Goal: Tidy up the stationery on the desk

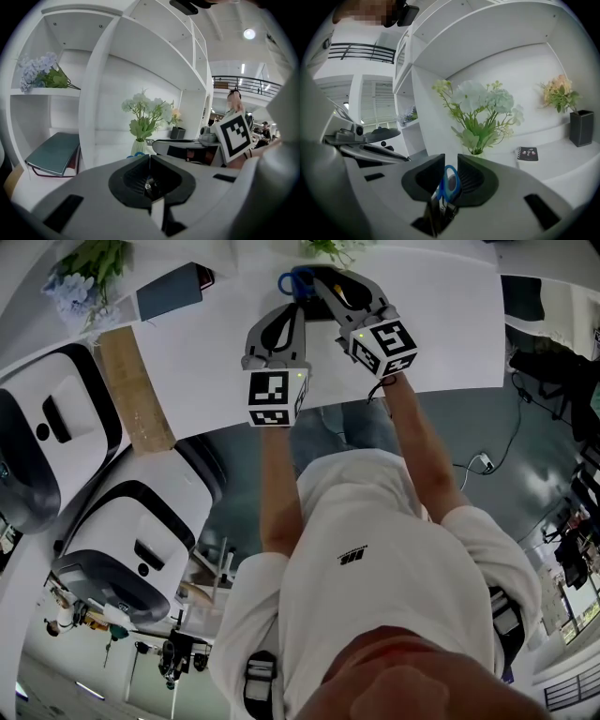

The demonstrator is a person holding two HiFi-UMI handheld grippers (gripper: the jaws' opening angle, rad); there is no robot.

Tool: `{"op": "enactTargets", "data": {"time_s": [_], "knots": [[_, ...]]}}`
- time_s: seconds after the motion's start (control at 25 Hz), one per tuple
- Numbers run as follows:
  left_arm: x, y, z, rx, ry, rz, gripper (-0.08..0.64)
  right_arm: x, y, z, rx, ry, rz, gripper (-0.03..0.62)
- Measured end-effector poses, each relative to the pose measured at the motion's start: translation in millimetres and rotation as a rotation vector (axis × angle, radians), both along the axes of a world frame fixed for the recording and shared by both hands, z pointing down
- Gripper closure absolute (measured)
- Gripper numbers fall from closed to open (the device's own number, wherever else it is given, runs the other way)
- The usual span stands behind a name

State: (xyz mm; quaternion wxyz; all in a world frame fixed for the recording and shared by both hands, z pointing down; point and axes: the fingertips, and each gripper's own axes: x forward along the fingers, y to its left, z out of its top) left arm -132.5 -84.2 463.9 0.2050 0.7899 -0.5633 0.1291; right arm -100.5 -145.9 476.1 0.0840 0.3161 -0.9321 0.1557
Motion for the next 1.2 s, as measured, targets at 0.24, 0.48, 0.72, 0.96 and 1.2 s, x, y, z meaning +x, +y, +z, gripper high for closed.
{"op": "enactTargets", "data": {"time_s": [0.24, 0.48, 0.72, 0.96, 1.2], "knots": [[1, 0, -9, 0.020, -0.002, 0.010, 0.560, 8, 14, -12, 0.034, 0.056, -0.015, 0.540], [1, 3, -18, 0.041, -0.005, 0.024, 0.560, 20, 35, -19, 0.042, 0.114, -0.014, 0.574], [2, 12, -23, 0.045, -0.013, 0.043, 0.560, 29, 53, -22, 0.024, 0.121, 0.009, 0.578], [3, 22, -30, 0.058, -0.010, 0.061, 0.560, 35, 65, -28, 0.020, 0.126, 0.038, 0.578], [5, 30, -36, 0.064, -0.008, 0.078, 0.560, 40, 76, -34, 0.021, 0.130, 0.065, 0.583]]}}
